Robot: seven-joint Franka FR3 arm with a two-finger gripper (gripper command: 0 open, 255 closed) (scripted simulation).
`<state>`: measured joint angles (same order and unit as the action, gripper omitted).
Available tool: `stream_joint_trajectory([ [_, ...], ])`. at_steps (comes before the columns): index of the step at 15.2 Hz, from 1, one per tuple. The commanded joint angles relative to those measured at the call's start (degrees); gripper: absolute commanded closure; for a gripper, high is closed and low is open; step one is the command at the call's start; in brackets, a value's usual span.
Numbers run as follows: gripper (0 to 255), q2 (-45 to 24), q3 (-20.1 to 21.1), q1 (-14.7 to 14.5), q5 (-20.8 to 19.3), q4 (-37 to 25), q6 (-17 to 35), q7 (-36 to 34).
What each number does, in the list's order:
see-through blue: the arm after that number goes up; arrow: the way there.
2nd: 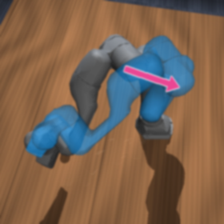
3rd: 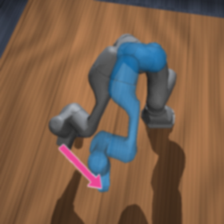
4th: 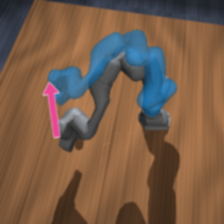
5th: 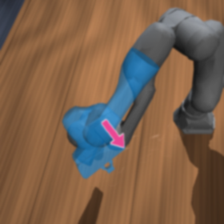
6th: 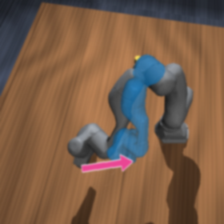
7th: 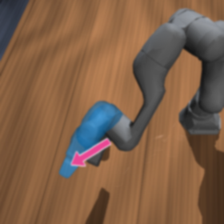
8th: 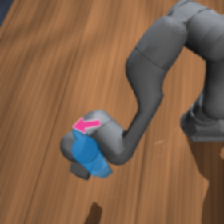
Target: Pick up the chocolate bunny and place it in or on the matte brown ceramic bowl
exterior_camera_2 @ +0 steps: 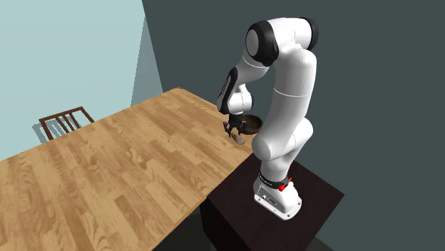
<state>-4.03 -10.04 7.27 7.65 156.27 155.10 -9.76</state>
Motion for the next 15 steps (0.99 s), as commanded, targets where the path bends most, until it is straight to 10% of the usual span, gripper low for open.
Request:
stream_joint_trajectory([
  [1, 255, -0.27, -0.05, 0.05, 0.03, 0.07, 0.08, 0.05],
  [15, 255, 7.68, -0.73, 0.37, -4.47, 0.26, -7.43, -3.37],
])
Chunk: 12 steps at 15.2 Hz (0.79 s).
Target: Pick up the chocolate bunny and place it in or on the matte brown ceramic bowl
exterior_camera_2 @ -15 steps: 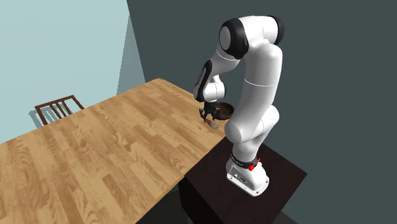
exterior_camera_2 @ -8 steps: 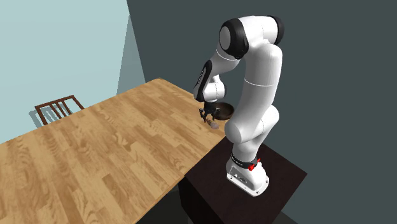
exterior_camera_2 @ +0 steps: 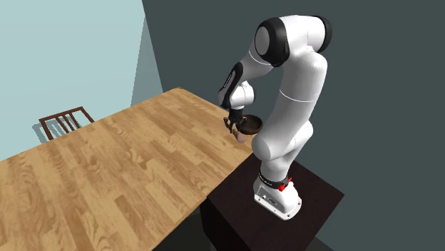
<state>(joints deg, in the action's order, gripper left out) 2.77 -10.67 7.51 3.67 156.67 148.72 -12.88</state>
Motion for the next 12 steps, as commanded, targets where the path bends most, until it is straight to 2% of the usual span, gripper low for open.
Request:
stream_joint_trajectory([
  [1, 255, 1.83, -0.08, 0.22, -0.90, -0.19, -2.02, -0.58],
  [12, 255, 11.13, 0.42, 1.10, -3.78, -1.86, -12.83, -3.00],
])
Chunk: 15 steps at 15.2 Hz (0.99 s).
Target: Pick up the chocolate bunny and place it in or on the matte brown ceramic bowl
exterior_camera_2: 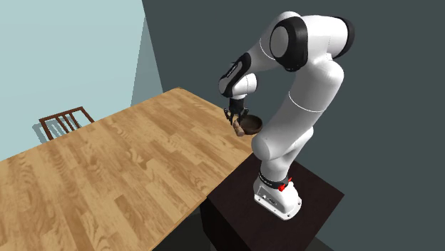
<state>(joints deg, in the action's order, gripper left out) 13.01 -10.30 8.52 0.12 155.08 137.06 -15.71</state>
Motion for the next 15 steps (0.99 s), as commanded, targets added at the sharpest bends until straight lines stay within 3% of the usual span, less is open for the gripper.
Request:
stream_joint_trajectory([
  [1, 255, 1.63, 0.11, 0.16, -0.38, -0.51, -2.14, -0.32],
  [3, 255, 2.78, 0.22, 0.26, -0.59, -0.93, -3.71, -0.54],
  [13, 255, -9.21, -8.11, 5.50, -0.31, -14.92, -6.16, 13.65],
  [15, 255, -10.44, -8.15, 5.47, 0.20, -14.44, -4.51, 14.06],
])
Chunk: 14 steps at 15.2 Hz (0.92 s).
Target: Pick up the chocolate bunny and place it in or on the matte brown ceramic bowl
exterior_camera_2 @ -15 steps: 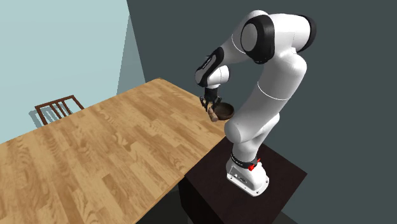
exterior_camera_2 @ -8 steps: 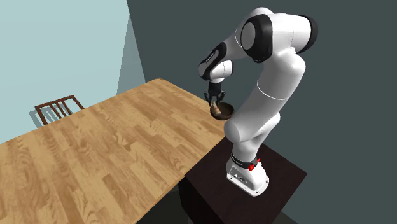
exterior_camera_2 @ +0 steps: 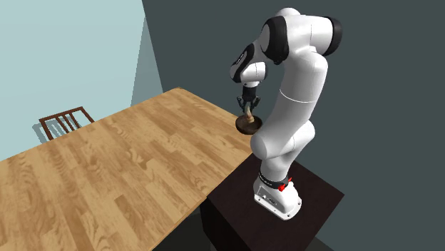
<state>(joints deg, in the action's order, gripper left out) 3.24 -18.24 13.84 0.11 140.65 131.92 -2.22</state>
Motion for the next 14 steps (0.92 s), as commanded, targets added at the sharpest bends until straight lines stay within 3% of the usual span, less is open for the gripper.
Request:
stream_joint_trajectory([
  [1, 255, -1.31, -0.23, 0.12, 0.49, 0.21, 1.46, 0.79],
  [14, 255, -9.26, 0.28, 0.25, 4.69, 1.73, 10.43, 3.95],
])
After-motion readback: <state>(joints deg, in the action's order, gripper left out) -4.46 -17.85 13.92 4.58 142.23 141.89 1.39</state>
